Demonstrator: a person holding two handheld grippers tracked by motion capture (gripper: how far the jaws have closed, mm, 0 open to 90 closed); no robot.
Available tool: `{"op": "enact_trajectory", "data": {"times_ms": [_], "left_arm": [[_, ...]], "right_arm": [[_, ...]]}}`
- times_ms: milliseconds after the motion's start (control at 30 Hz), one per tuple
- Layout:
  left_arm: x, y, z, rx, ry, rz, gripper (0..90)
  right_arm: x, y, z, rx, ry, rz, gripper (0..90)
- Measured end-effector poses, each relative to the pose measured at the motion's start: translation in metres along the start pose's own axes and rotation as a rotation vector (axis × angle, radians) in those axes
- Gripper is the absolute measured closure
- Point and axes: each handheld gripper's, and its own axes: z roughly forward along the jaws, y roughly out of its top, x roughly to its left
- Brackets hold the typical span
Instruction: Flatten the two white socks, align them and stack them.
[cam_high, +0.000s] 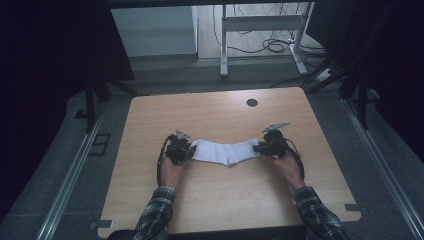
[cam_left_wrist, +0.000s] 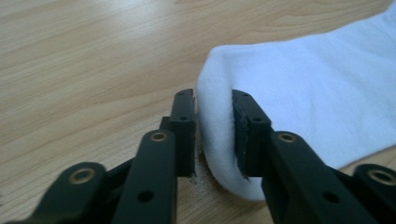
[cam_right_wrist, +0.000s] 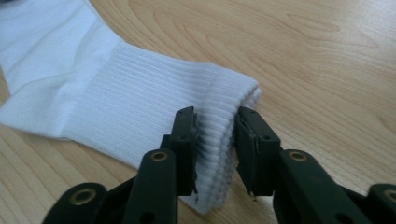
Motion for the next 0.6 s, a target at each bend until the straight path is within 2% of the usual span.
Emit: {"op": "enact_trajectory", "data": {"times_ms": [300,600], "left_arm": [[-0.001,0.002,-0.008,-0.054,-0.015,-0.013,56.6],[-0.001,0.001,-0.013,-0.071,-0.048,-0.034,45.8]], "right_arm": [[0.0,0.001,-0.007,-0.027,-0.01,-0.018,49.7],[0.001,0.001,-0.011,-0.046,-0.012,-0.018,41.2]]}}
